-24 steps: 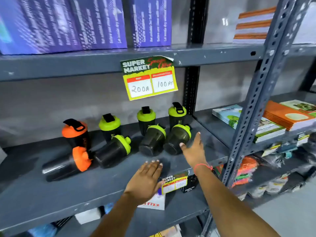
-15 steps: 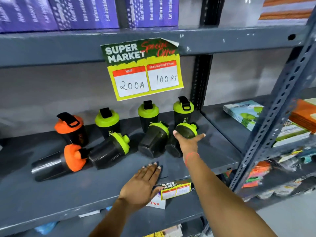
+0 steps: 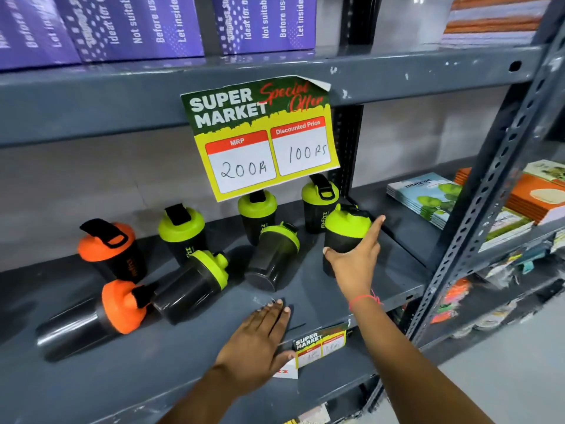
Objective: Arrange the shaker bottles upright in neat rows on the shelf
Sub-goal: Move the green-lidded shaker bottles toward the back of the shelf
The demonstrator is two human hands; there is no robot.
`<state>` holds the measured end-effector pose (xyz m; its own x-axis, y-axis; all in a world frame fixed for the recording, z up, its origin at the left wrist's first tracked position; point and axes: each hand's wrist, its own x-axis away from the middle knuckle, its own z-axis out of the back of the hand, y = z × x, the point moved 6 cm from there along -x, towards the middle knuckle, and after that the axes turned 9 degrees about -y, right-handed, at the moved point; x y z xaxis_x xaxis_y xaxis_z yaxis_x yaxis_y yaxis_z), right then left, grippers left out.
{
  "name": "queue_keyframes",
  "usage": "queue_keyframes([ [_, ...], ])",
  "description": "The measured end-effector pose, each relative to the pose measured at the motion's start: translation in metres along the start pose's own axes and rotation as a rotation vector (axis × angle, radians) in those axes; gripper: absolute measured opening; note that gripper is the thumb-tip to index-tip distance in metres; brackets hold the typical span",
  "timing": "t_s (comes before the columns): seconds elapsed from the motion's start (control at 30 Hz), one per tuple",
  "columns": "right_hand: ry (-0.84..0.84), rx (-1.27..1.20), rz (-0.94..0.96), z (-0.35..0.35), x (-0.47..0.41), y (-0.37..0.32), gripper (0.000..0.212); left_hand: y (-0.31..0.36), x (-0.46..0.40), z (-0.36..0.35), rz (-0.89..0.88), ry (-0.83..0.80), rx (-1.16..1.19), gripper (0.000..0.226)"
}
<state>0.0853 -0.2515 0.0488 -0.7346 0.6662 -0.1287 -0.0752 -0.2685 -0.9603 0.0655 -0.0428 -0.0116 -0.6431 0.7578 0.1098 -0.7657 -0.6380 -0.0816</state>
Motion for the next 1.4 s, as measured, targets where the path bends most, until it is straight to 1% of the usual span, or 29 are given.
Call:
queue_keyframes([
  [0.07,0.007,0.0,0.063,-0.003,0.007,0.005,0.119,0.0,0.002,0.001,0.012,0.01,0.018,0.066],
  [0.17,0.046,0.036,0.112,-0.008,0.016,0.013,0.119,0.0,0.001,0.0,0.004,-0.016,-0.007,0.066],
  [0.23,0.067,0.033,0.098,-0.01,0.017,0.018,0.118,0.0,0.001,0.001,-0.003,0.024,-0.018,0.066],
  [0.33,0.051,0.034,0.052,-0.007,0.017,0.023,0.116,-0.003,0.002,0.002,0.001,0.014,0.031,0.066],
  [0.4,0.082,0.046,0.04,0.003,0.023,0.02,0.115,-0.003,0.003,0.005,0.016,-0.014,0.022,0.066],
  [0.43,0.128,0.037,0.053,0.011,0.028,0.014,0.112,-0.002,0.004,0.006,-0.012,0.005,0.032,0.066],
  [0.5,0.213,-0.004,0.14,0.035,0.033,-0.008,0.1,-0.002,0.005,0.006,-0.045,-0.019,0.107,0.064],
  [0.53,0.211,-0.008,0.203,0.047,0.03,-0.025,0.092,-0.002,0.005,0.009,-0.04,-0.015,0.135,0.063],
  [0.57,0.143,0.022,0.259,0.055,0.022,-0.045,0.083,-0.003,0.006,0.015,-0.036,0.023,0.169,0.061],
  [0.6,-0.003,0.101,0.302,0.057,0.012,-0.067,0.077,-0.007,0.006,0.016,-0.036,0.054,0.226,0.059],
  [0.63,-0.214,0.255,0.34,0.052,0.002,-0.086,0.074,-0.009,0.006,0.014,-0.041,0.052,0.305,0.056],
  [0.67,-0.441,0.488,0.372,0.041,-0.005,-0.1,0.074,-0.01,0.004,0.01,-0.064,0.038,0.329,0.054],
  [0.7,-0.646,0.739,0.362,0.03,-0.012,-0.104,0.076,-0.012,0.001,0.006,-0.076,0.046,0.364,0.053],
  [0.73,-0.801,0.953,0.308,0.022,-0.018,-0.102,0.077,-0.015,-0.001,-0.001,-0.069,0.06,0.358,0.053],
  [0.77,-0.892,1.117,0.235,0.018,-0.023,-0.099,0.077,-0.017,-0.002,-0.003,-0.075,0.075,0.353,0.053],
  [0.8,-0.929,1.225,0.188,0.016,-0.028,-0.099,0.075,-0.017,-0.001,-0.004,-0.067,0.064,0.346,0.053],
  [0.83,-0.925,1.273,0.174,0.014,-0.033,-0.101,0.072,-0.019,0.0,-0.005,-0.051,0.058,0.345,0.053],
  [0.9,-0.865,1.277,0.189,0.01,-0.039,-0.109,0.065,-0.02,0.004,-0.004,-0.05,0.125,0.284,0.053],
  [0.93,-0.841,1.279,0.203,0.009,-0.041,-0.111,0.062,-0.019,0.006,-0.001,-0.05,0.113,0.242,0.052],
  [0.97,-0.821,1.281,0.216,0.007,-0.042,-0.111,0.061,-0.018,0.008,0.002,-0.06,0.142,0.192,0.051],
  [1.0,-0.802,1.278,0.231,0.004,-0.043,-0.111,0.061,-0.016,0.01,0.005,-0.07,0.157,0.176,0.051],
  [1.03,-0.784,1.272,0.233,0.002,-0.044,-0.111,0.061,-0.015,0.011,0.007,-0.061,0.138,0.176,0.051],
  [1.1,-0.769,1.309,0.236,-0.003,-0.045,-0.11,0.065,-0.017,0.013,0.006,-0.021,0.089,0.187,0.05],
  [1.13,-0.775,1.365,0.23,-0.003,-0.045,-0.109,0.069,-0.019,0.014,0.004,-0.011,0.102,0.221,0.051],
  [1.2,-0.84,1.46,0.2,-0.003,-0.045,-0.104,0.082,-0.022,0.009,-0.001,-0.023,0.068,0.329,0.054],
  [1.23,-0.881,1.452,0.168,-0.002,-0.045,-0.101,0.085,-0.022,0.007,-0.005,-0.026,0.069,0.334,0.054],
  [1.3,-0.895,1.383,0.113,0.001,-0.047,-0.1,0.079,-0.024,0.006,-0.009,-0.02,0.101,0.333,0.055],
  [1.4,-0.824,1.382,0.132,0.002,-0.051,-0.104,0.06,-0.024,0.005,-0.008,-0.02,0.112,0.33,0.055],
])
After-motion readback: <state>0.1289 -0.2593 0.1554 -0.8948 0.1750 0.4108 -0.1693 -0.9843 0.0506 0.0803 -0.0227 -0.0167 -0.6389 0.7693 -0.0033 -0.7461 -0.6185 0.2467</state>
